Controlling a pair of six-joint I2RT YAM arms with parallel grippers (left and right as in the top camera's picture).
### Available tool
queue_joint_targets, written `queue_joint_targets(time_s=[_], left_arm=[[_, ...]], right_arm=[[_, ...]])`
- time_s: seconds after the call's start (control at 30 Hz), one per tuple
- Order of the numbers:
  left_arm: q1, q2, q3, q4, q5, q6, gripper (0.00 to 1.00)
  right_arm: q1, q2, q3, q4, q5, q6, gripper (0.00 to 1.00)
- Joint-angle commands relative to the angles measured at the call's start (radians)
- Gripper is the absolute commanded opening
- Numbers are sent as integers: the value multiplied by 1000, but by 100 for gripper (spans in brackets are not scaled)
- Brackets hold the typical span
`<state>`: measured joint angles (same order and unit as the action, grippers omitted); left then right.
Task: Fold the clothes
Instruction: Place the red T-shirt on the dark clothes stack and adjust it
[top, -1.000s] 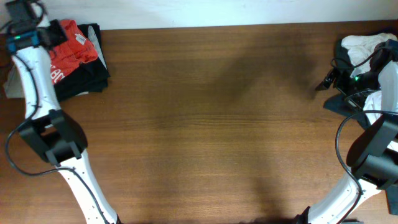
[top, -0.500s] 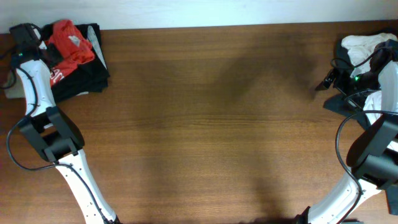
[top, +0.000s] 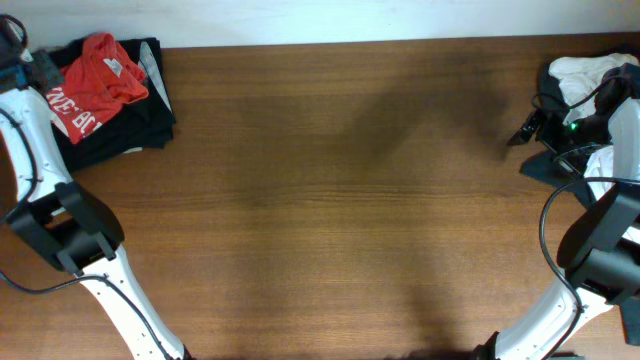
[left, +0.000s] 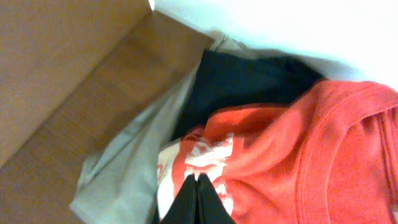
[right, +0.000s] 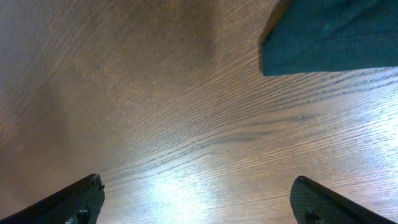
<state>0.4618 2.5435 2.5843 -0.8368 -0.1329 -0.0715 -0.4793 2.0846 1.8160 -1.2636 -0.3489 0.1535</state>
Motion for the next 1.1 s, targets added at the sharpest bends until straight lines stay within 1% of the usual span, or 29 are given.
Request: queue_joint_targets(time_s=[0.0,0.03,0.1,0.17,0.2,0.3,0.37,0.43,0.5,0.53,0.6,0.63,0.73,0.9,0.93,0.97,1.03,1.07], left_arm=[[6,19,1,-144,24,11,1],[6,33,1,-180,55,11,1],[6,90,1,-251,69,-11,1],[6,124,1,-301,72,-53,1],[6,130,1,-313,100,-52,1],[5,113,1,-323,217,-51,1],[5,95,20,-316,215,-51,1],[10,69,76,-300,215,-51,1],[13,50,126,-260,215,-52,1],[13,44,158,-206,214,-52,1],[13,44,164,-123,185,-59,1],[13,50,161,-107,127,-77,1],[14,82,158,-98,53,-77,1],[19,225,158,-50,51,-77,1],[25,254,158,-27,23,-77,1],[30,269,158,-22,-16,-77,1],[43,269,158,-4,-25,-77,2],[53,258,158,-1,-21,-78,3]], right_arm=[[-5,3,18,0,-5,-6,99],[-5,3,18,0,-5,-6,99],[-5,3,18,0,-5,-6,99],[-5,3,18,0,-5,-6,99],[-5,3,18,0,-6,-6,99],[-5,3,18,0,-5,-6,99],[-5,3,18,0,-5,-6,99],[-5,3,18,0,-5,-6,99],[-5,3,18,0,-5,-6,99],[-5,3,18,0,-5,-6,99],[-5,3,18,0,-5,-6,99],[-5,3,18,0,-5,-6,99],[-5,3,18,0,-5,-6,99],[-5,3,18,0,-5,-6,99],[-5,3,18,0,-5,-6,99],[-5,3,18,0,-5,-6,99],[-5,3,18,0,-5,-6,99],[-5,3,18,0,-5,-6,99]])
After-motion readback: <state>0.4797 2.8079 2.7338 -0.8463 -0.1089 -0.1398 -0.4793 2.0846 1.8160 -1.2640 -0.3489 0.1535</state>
